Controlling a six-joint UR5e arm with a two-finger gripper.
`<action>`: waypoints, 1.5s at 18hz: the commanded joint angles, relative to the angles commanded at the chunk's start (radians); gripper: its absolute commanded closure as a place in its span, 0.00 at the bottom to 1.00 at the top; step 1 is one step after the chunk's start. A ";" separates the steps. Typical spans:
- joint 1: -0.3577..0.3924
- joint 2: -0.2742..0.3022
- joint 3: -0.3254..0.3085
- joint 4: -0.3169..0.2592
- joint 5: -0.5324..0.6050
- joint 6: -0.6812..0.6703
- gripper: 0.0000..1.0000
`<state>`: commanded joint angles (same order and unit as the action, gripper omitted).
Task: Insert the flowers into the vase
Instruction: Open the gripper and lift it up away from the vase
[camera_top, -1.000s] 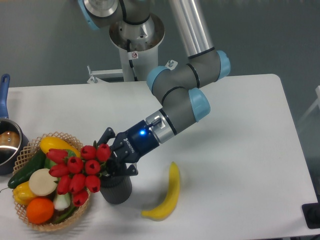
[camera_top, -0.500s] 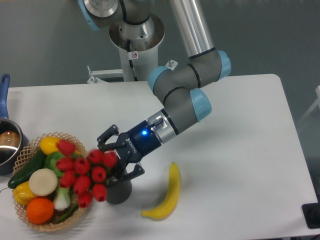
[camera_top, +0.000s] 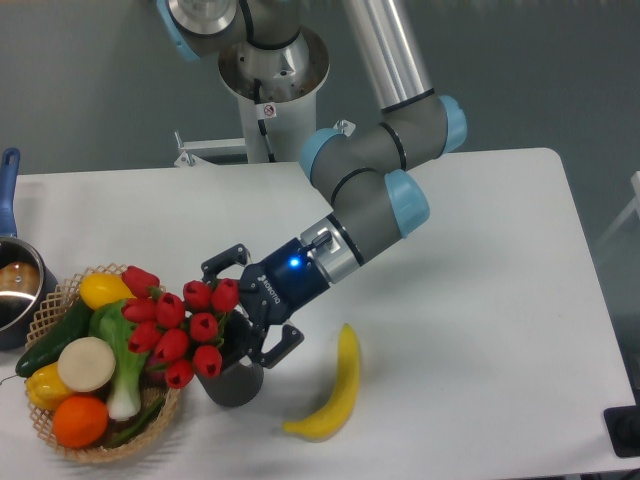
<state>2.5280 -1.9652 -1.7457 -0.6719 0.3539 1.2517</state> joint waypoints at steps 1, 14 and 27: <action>0.000 0.014 0.000 0.000 0.046 0.000 0.00; 0.021 0.144 0.002 -0.006 0.620 -0.021 0.00; 0.072 0.374 0.113 -0.377 0.853 0.049 0.00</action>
<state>2.6001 -1.5908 -1.6322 -1.0491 1.2072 1.3007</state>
